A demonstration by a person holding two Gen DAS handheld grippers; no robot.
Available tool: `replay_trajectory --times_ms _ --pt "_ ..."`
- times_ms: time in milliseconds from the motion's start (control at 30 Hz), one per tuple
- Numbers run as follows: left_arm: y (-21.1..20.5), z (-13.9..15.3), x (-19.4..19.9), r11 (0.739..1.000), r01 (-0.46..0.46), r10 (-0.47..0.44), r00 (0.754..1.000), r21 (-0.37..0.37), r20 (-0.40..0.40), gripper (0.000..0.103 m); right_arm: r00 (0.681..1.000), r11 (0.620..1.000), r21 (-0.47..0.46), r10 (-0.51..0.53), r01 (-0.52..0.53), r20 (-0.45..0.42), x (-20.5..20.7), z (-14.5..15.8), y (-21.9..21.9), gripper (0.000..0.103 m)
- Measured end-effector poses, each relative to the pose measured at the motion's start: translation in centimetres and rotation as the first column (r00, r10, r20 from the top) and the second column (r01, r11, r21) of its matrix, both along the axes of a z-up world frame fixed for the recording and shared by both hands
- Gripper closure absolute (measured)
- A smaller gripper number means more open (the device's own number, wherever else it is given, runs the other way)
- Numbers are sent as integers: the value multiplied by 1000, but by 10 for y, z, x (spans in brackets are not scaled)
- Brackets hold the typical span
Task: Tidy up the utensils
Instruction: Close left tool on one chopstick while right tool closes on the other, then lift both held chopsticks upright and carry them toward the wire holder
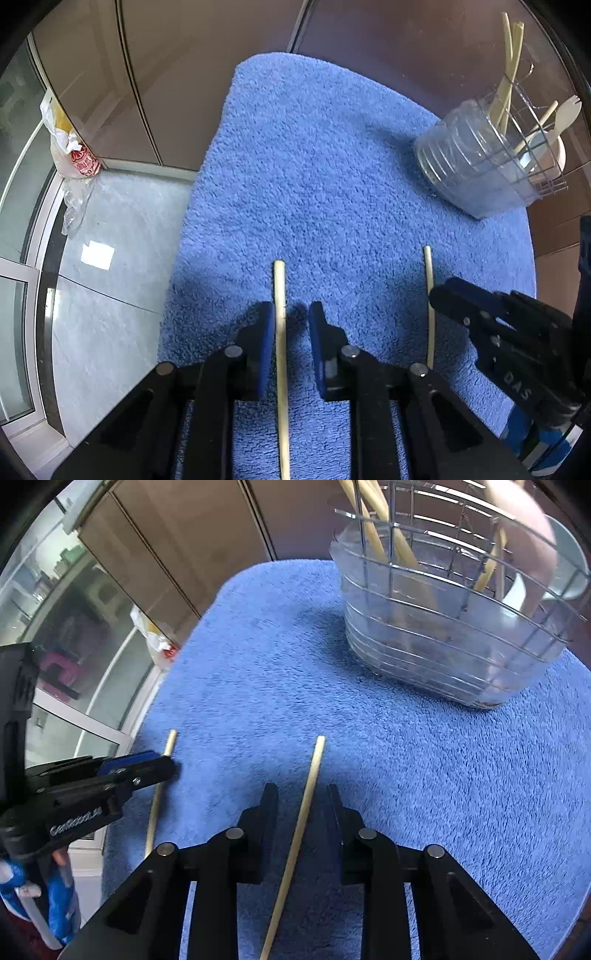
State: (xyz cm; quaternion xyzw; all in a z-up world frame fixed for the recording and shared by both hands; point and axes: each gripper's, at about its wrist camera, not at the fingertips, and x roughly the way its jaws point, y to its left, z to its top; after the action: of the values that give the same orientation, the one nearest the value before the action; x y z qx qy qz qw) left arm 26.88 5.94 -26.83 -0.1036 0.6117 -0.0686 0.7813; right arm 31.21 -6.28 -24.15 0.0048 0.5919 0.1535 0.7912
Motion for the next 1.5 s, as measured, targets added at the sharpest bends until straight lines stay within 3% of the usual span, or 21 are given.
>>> replay_trajectory --times_ms 267,667,833,1267,1500 --pt "-3 -5 3 1000 10 -10 1000 19 -21 90 1000 999 -43 7 -8 -29 12 -12 16 87" --pt "-4 -6 4 999 26 -25 999 32 -26 93 1000 992 -123 15 -17 -16 16 -19 32 88" --pt "-7 -4 1 998 32 -31 999 56 -12 96 1000 989 -149 7 -7 -2 16 -21 36 95" --pt "-4 4 -7 999 -3 3 1000 48 -1 98 1000 994 -105 -3 4 6 6 -9 13 98" --pt "-2 31 -22 999 -20 17 995 30 101 98 996 1000 -21 13 -11 93 -16 19 -9 98"
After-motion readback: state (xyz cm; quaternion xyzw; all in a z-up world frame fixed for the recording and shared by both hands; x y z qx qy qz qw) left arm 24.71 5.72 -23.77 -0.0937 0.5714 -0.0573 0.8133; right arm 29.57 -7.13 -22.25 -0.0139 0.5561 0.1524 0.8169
